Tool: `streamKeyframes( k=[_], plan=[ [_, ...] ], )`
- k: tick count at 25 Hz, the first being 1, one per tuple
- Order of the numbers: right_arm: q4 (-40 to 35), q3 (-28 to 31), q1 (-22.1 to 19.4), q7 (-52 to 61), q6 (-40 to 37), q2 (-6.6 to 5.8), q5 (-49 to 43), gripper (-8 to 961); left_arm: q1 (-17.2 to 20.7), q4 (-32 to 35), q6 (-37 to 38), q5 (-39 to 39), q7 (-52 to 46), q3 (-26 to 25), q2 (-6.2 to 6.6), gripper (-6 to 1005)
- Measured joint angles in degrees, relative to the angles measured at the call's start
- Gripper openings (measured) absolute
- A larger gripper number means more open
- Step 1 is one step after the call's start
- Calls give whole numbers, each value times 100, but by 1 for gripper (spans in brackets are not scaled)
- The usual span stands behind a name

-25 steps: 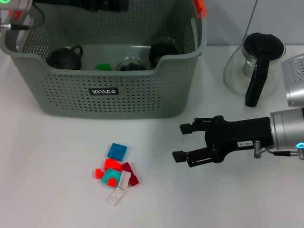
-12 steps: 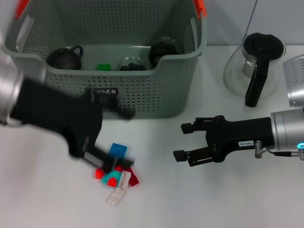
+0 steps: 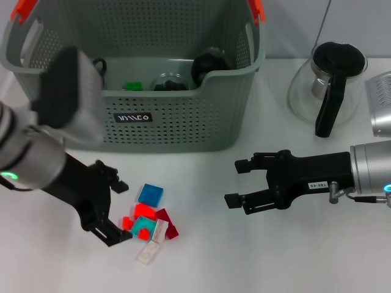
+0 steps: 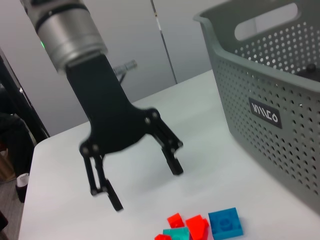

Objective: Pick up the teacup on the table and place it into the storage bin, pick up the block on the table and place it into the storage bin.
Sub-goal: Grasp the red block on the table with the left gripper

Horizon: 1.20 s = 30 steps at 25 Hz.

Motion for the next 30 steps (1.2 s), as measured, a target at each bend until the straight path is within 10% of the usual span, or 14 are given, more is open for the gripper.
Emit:
streamKeyframes(
  k=[9,30],
  plan=[
    [-11,0,37,86,45,-16,-25,930,-125,-132,-689,1087,-1052,1581,-28,928],
    [-11,0,3,100,60,28,-22,929,-584,-945,-1088,1369,-1004,2432,-8,797]
  ],
)
